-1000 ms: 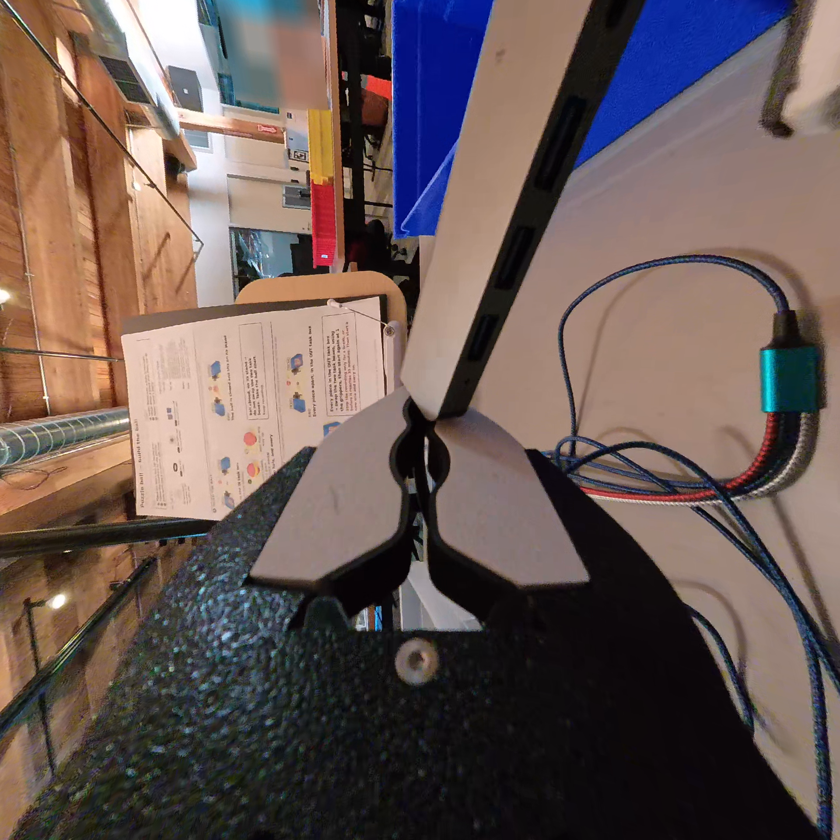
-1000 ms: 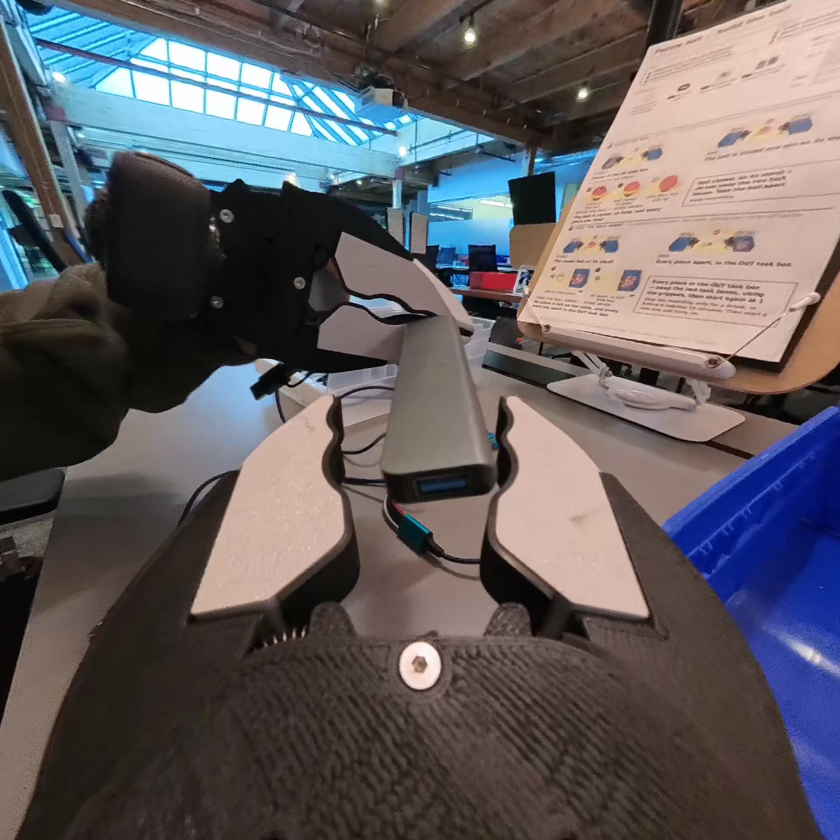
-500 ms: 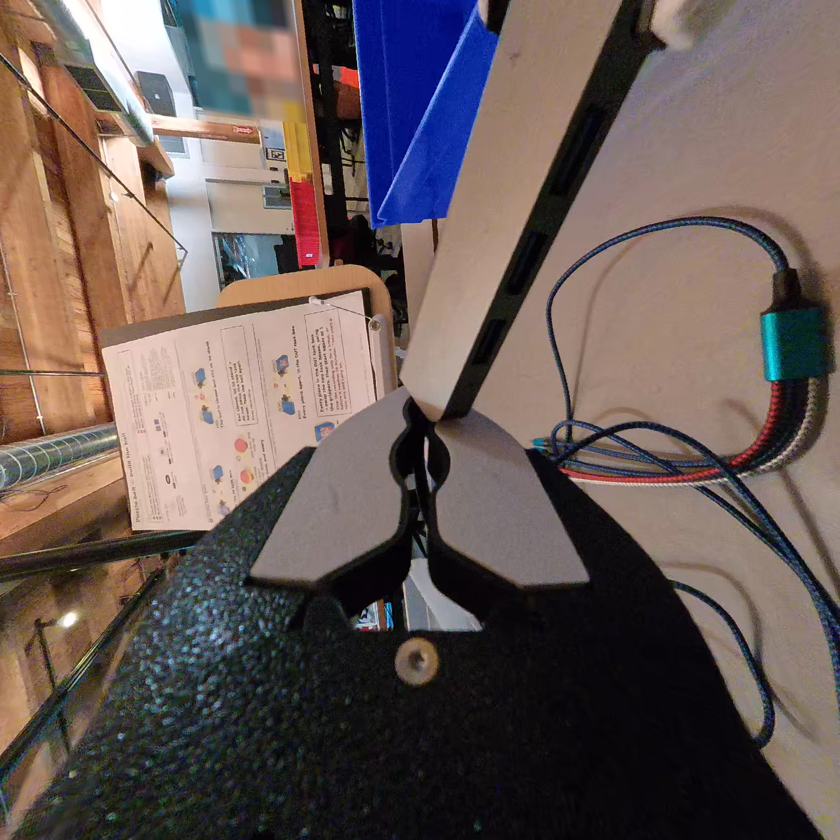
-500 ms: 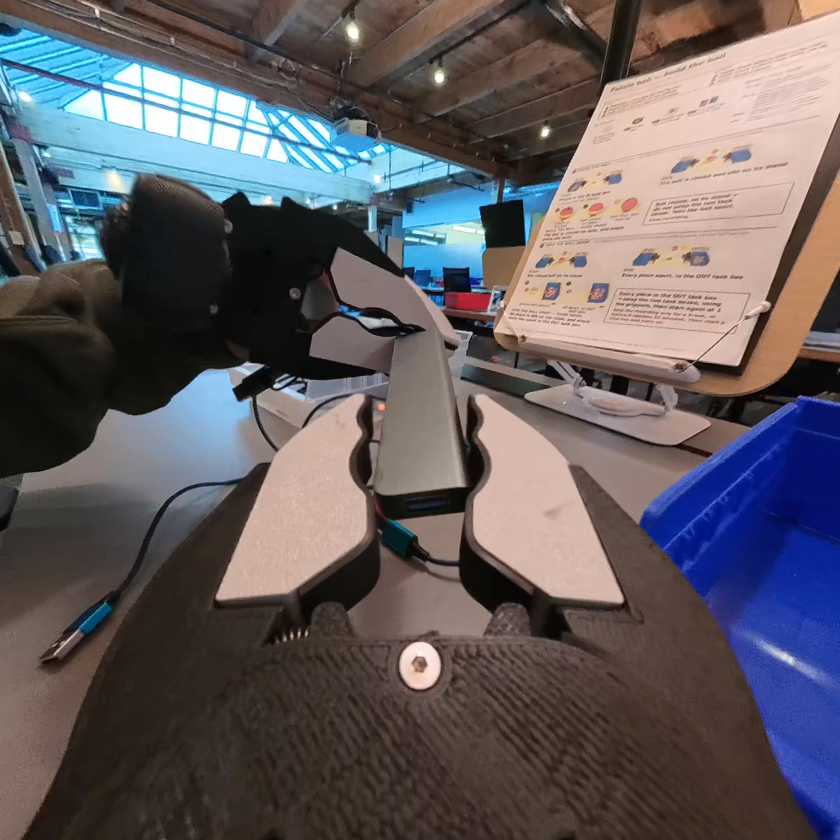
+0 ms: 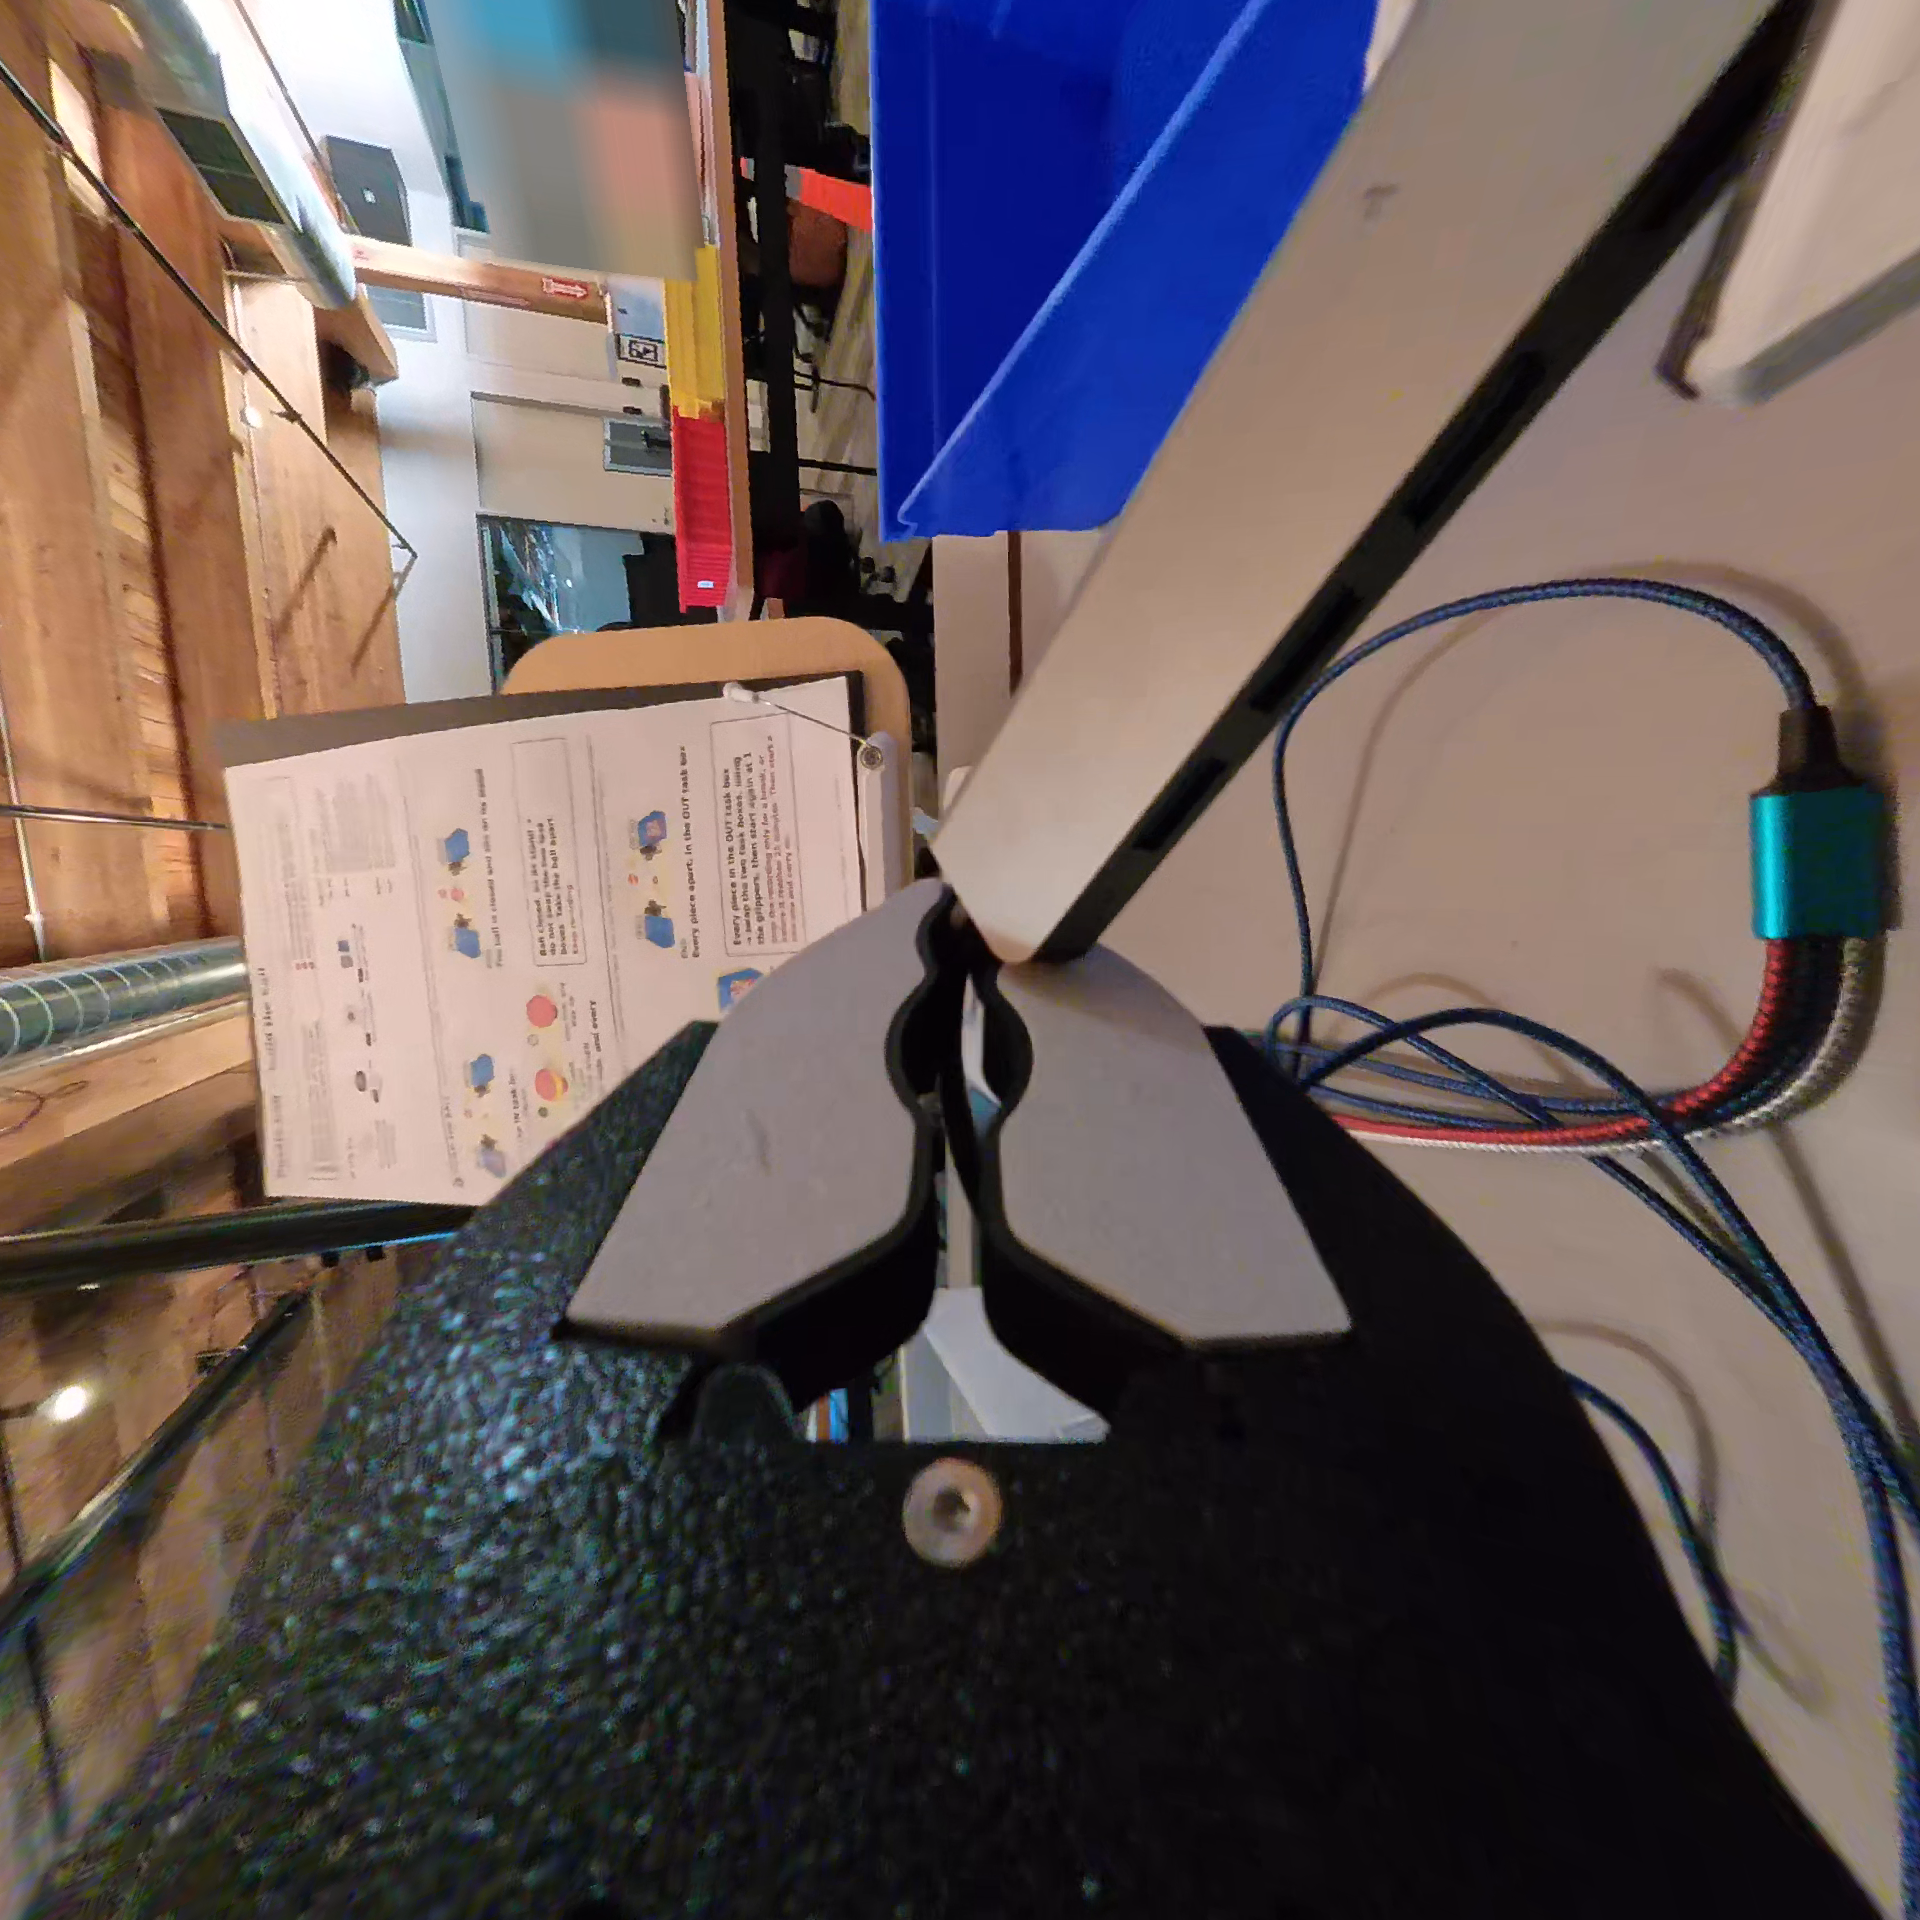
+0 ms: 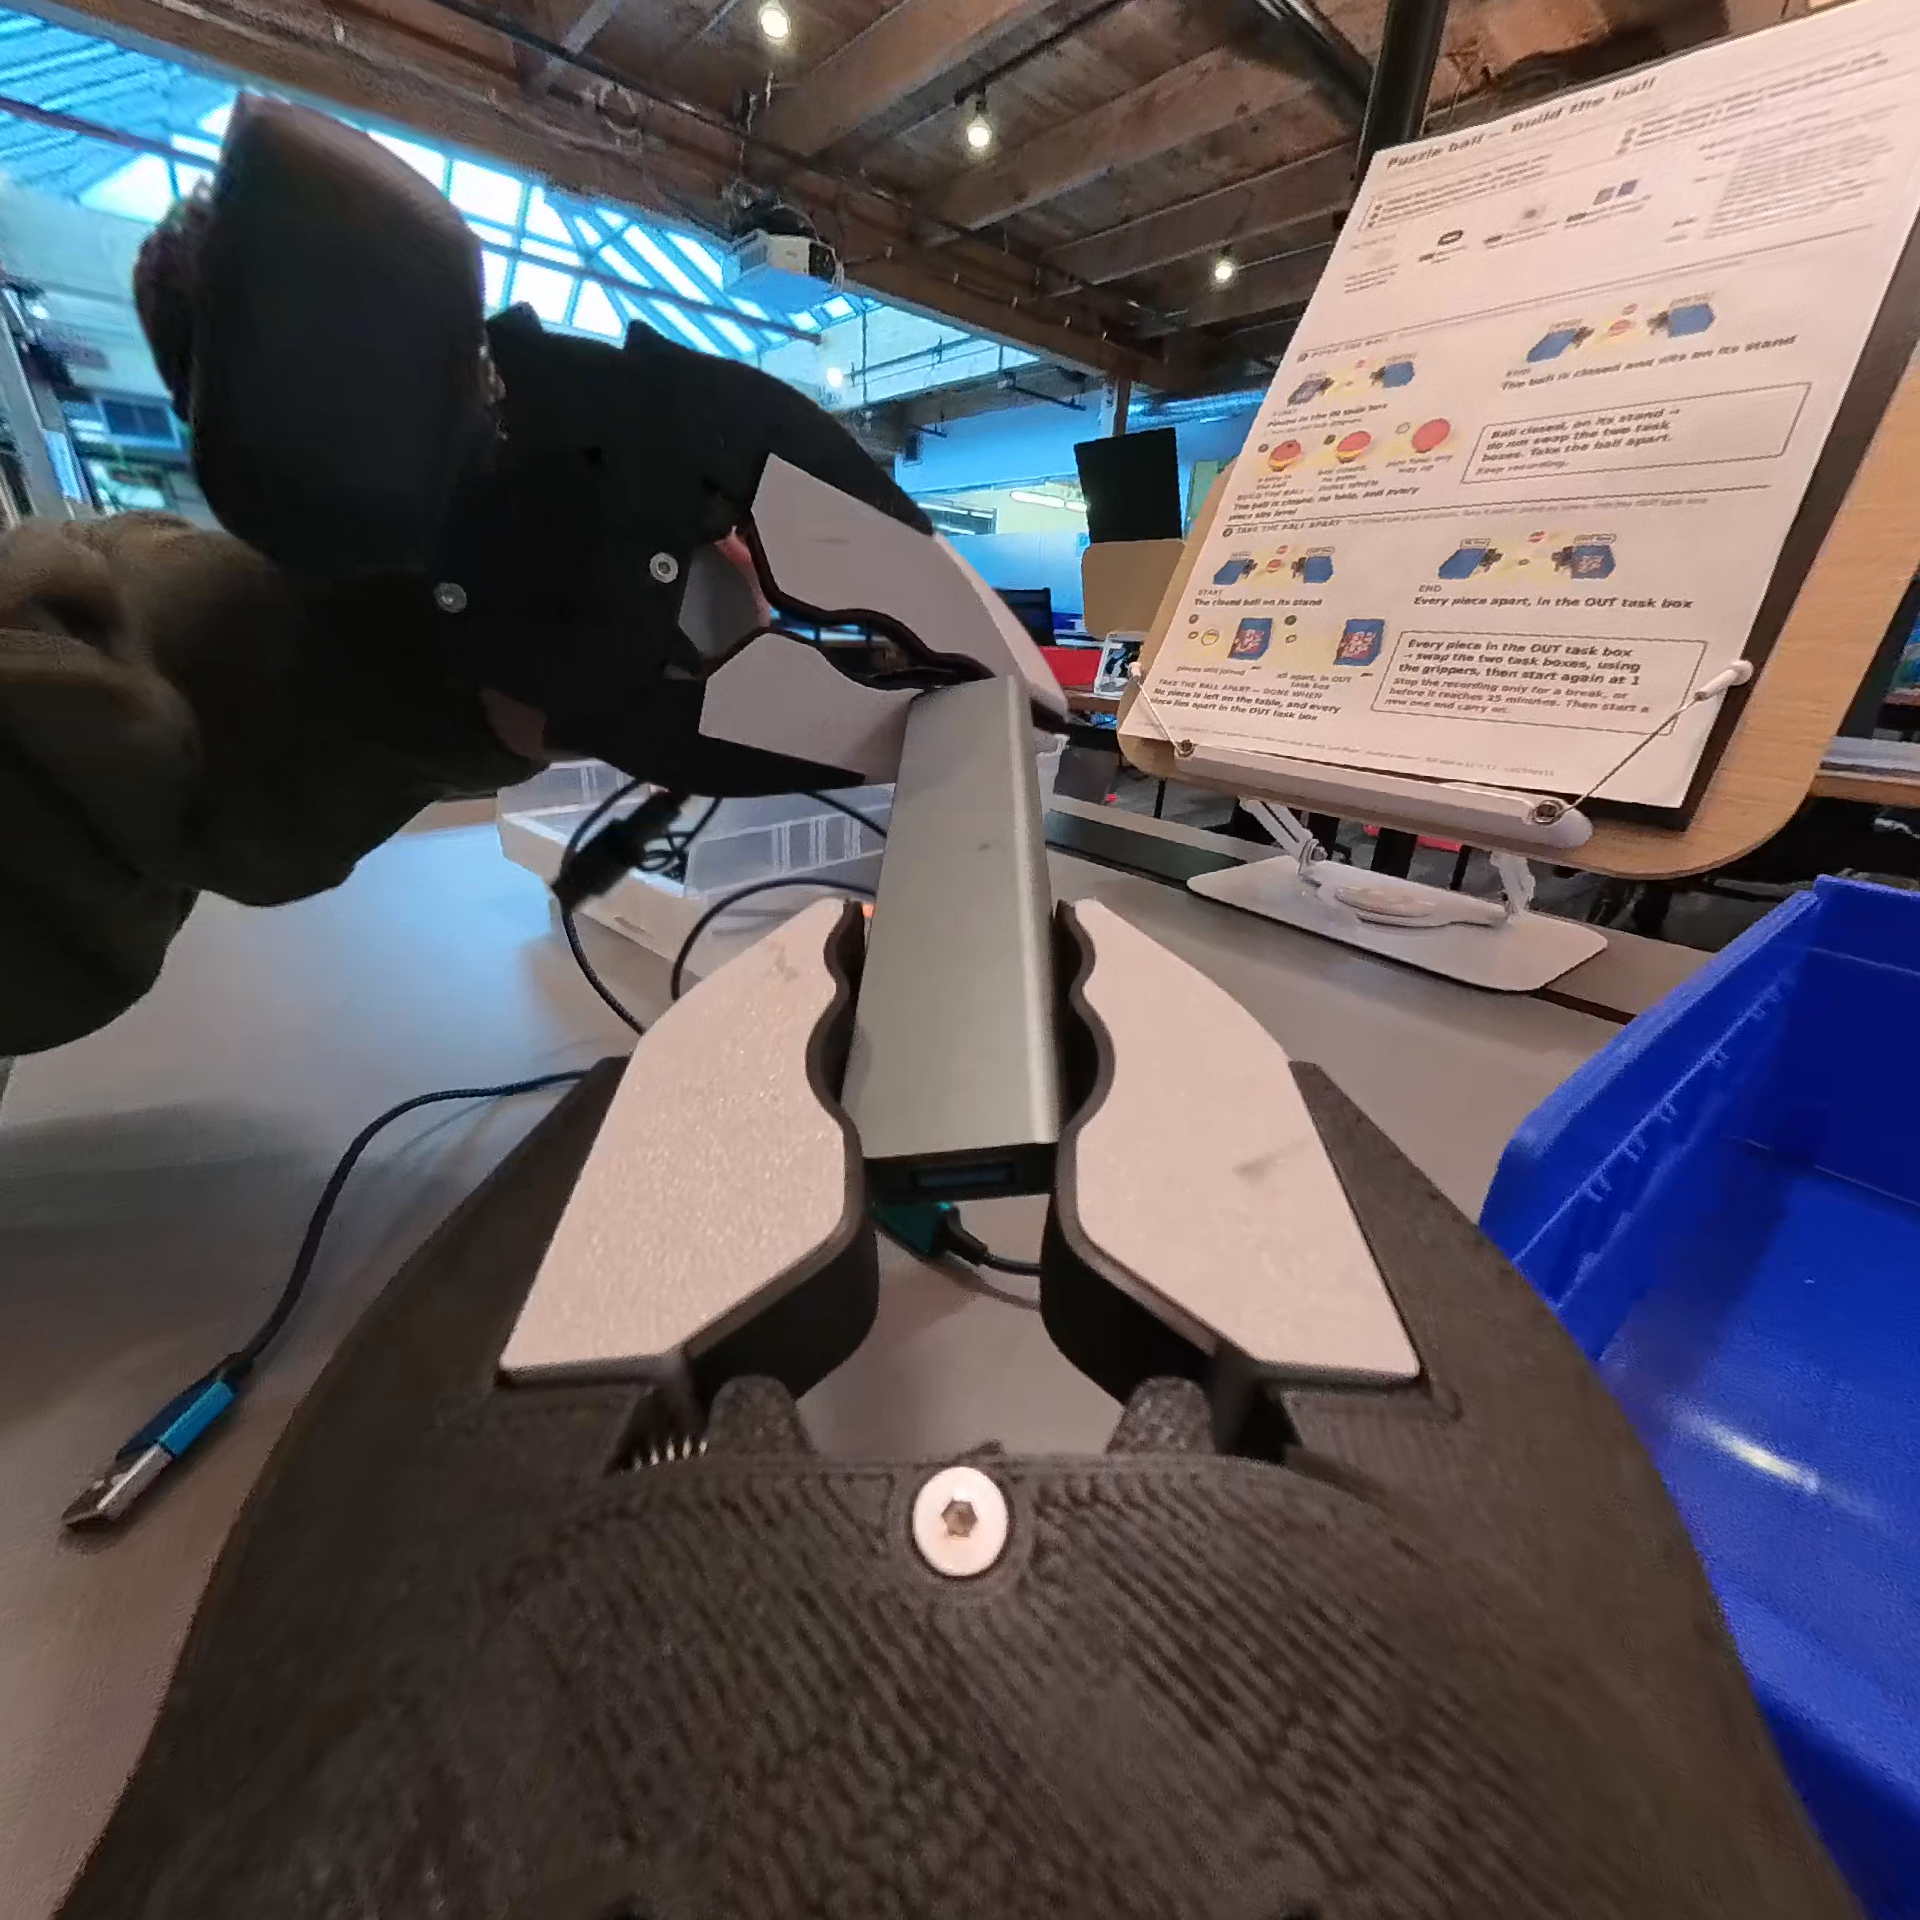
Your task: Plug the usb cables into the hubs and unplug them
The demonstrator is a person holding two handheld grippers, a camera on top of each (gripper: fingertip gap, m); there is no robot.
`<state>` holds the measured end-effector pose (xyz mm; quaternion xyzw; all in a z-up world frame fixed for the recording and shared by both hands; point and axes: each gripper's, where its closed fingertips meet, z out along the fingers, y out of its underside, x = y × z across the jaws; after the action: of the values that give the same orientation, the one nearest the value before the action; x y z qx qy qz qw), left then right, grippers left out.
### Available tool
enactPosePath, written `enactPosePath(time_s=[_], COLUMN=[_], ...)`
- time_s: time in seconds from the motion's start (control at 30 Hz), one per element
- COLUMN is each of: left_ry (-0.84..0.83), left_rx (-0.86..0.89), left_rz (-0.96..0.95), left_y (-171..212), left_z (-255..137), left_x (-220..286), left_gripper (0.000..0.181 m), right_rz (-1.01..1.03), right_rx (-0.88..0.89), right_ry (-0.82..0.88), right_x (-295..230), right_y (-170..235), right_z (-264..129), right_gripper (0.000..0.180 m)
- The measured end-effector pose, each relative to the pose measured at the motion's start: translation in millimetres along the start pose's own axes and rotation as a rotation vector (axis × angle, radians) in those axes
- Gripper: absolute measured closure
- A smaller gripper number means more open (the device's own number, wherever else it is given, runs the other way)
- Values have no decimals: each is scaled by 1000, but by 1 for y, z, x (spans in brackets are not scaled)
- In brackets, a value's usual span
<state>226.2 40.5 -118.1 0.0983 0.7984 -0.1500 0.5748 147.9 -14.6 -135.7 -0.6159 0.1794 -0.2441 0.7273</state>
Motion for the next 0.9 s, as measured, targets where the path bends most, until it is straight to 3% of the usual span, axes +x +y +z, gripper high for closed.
enactPosePath(time_s=[0.1,0.23,0.33,0.4,0.5,0.57,0.67,0.77,0.9], left_ry=[21,44,82,207,628,855,1065,1060,995], left_rx=[21,87,201,324,354,339,248,238,295], left_rz=[-125,-291,-441,-511,-468,-419,-342,-285,-268], left_y=[-1,-8,-24,-42,-50,-44,-23,-15,-23], left_z=[1,-4,-25,-50,-99,-129,-158,-164,-159], left_x=[-3,-10,-23,-20,35,81,148,186,200], left_gripper=[180,154,141,141,142,154,155,156,159], right_rz=[29,155,209,197,191,192,191,188,177], right_rx=[21,73,110,110,121,123,119,116,112], right_ry=[5,29,79,97,98,102,75,58,47], right_x=[2,18,33,37,39,39,37,34,32], right_y=[-2,-7,-9,-10,-11,-11,-11,-11,-11], right_z=[0,-6,-13,-15,-16,-16,-15,-14,-13], right_gripper=[144,144,144,144,144,144,144,144,144])
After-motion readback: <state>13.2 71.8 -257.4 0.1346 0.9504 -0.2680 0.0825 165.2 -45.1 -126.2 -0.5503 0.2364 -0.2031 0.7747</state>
